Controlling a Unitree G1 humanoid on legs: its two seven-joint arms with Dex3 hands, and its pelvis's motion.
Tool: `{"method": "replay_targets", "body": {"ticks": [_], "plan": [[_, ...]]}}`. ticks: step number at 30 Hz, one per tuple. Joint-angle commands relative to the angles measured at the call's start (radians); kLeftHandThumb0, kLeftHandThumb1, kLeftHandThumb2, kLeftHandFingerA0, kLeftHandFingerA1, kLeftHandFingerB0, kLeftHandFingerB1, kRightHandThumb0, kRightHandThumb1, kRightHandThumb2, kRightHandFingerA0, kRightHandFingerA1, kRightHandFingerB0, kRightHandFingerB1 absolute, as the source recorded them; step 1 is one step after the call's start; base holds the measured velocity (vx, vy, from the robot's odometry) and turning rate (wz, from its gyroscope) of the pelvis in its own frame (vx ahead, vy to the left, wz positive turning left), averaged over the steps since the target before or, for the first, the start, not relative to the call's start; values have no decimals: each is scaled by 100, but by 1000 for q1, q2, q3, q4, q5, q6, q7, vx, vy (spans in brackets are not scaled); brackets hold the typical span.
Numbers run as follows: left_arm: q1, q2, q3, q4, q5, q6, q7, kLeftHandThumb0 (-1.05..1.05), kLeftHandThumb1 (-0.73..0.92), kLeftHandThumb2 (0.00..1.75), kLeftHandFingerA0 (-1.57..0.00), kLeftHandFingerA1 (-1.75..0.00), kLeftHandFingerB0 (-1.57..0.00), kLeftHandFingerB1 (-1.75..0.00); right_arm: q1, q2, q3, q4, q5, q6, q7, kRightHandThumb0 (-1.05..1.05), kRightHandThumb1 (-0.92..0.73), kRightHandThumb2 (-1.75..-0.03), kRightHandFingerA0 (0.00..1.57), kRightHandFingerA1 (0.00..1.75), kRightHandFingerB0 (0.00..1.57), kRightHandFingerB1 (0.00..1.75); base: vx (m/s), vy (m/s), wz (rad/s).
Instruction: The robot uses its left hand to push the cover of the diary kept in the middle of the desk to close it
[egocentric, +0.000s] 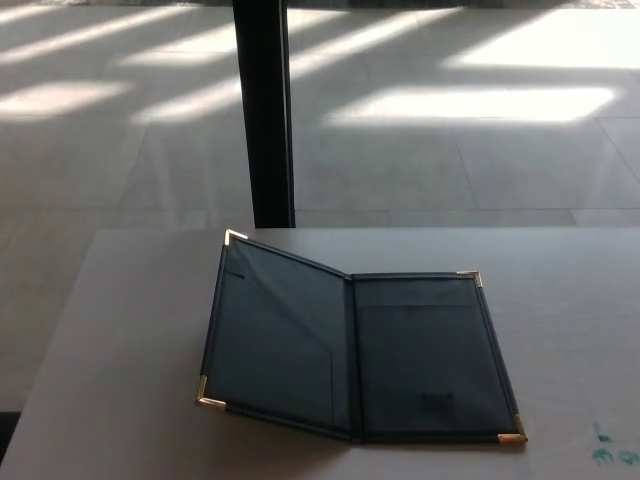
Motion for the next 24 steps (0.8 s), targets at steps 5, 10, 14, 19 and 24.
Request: {"method": "replay_targets", "body": {"ticks": [5, 10, 14, 19, 24], "plan": [[-113, 2, 294, -82, -230, -55, 229, -78, 77, 110, -40, -60, -27, -53, -8, -23, -149, -94, 179, 89, 31, -101, -88, -68, 97, 73, 62, 58, 0, 0, 0], [-130, -55, 228, -447, -132, -125, 259, -76, 92, 78, -24, -40, -28, -40, 5, -6, -149, -109, 179, 97, 29, -94, -66, -118, 95, 76, 56, 60, 0, 0, 0], [-131, -111, 139, -665, -60, -141, 269, -74, 92, 79, -30, -44, -29, -42, 10, -4, -145, -110, 182, 94, 34, -100, -89, -68, 95, 73, 63, 57, 0, 0, 0], [-148, -160, 14, -816, 11, -159, 245, -74, 92, 85, -30, -50, -30, -45, 15, -4, -137, -123, 177, 93, 26, -100, -89, -68, 96, 71, 64, 58, 0, 0, 0], [-160, -230, -114, -917, 14, -115, 212, -91, 92, 77, -39, -48, -35, -45, 11, -9, -136, -121, 184, 101, 30, -100, -89, -68, 97, 73, 63, 57, 0, 0, 0]]}}
